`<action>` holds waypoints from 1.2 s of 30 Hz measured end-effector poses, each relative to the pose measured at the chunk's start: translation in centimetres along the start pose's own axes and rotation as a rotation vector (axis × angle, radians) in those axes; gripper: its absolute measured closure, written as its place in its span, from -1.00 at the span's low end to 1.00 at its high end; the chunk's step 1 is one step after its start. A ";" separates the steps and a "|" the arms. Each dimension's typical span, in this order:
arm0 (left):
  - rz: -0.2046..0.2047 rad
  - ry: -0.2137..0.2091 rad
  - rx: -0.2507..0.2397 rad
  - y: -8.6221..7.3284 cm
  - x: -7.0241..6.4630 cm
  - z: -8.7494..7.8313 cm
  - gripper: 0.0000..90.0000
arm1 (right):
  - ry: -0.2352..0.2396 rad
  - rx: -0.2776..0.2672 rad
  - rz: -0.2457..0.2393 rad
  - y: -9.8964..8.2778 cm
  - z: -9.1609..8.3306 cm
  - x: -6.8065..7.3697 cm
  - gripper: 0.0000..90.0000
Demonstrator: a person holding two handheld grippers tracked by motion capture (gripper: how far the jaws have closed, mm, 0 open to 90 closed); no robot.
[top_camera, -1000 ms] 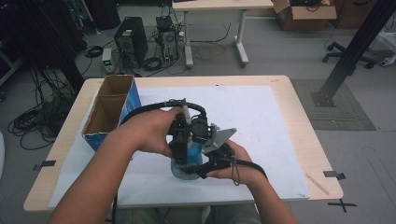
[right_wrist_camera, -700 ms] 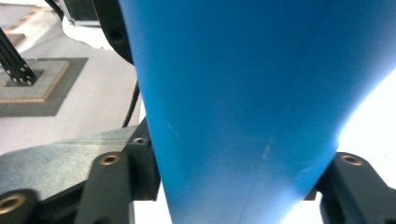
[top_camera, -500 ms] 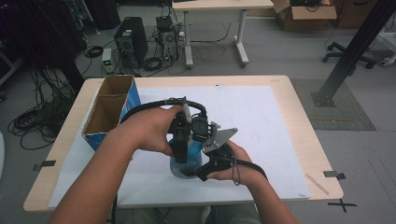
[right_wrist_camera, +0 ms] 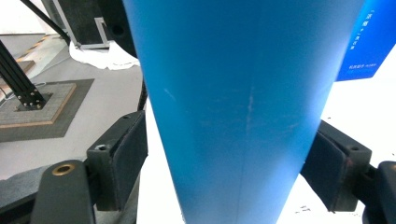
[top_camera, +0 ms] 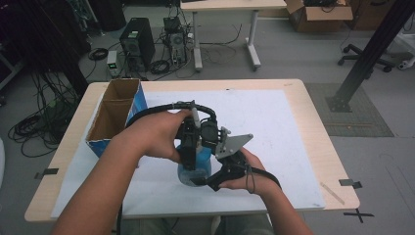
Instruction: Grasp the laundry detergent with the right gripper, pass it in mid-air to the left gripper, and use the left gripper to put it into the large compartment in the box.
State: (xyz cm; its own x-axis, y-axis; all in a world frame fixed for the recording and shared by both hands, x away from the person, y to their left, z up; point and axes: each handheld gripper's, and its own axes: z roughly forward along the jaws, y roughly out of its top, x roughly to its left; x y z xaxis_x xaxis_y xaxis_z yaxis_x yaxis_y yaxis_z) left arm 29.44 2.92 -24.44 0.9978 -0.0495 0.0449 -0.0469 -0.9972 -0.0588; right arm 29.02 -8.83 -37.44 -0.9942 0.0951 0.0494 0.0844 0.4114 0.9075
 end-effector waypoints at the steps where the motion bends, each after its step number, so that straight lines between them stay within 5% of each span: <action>1: -0.001 0.000 -0.001 0.0 0.0 0.0 -0.14 | 0.000 -0.001 0.004 0.0 0.0 0.0 -0.58; 13: -0.008 0.003 0.006 0.0 0.1 0.0 -0.14 | 0.009 -0.007 0.036 -0.5 -0.4 -0.2 -0.94; 27: -0.013 0.000 0.010 0.0 0.3 -0.1 -0.14 | 0.023 -0.042 0.034 -0.4 -2.1 0.0 -0.98; 34: -0.053 0.001 0.017 -0.1 0.7 -0.4 -0.14 | 0.014 -0.036 0.029 -0.5 -4.0 0.0 -0.98; 36: -0.092 -0.005 0.019 -0.3 1.0 -0.7 -0.14 | 0.003 -0.029 0.029 -0.6 -4.7 0.0 -0.98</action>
State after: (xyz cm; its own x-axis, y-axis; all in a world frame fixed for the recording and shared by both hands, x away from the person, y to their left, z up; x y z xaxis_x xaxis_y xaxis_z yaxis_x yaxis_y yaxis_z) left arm 30.41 3.10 -23.68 0.9980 0.0420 0.0465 0.0454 -0.9962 -0.0738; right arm 28.67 -13.34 -36.06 -0.9916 0.1037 0.0775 0.1116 0.3816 0.9176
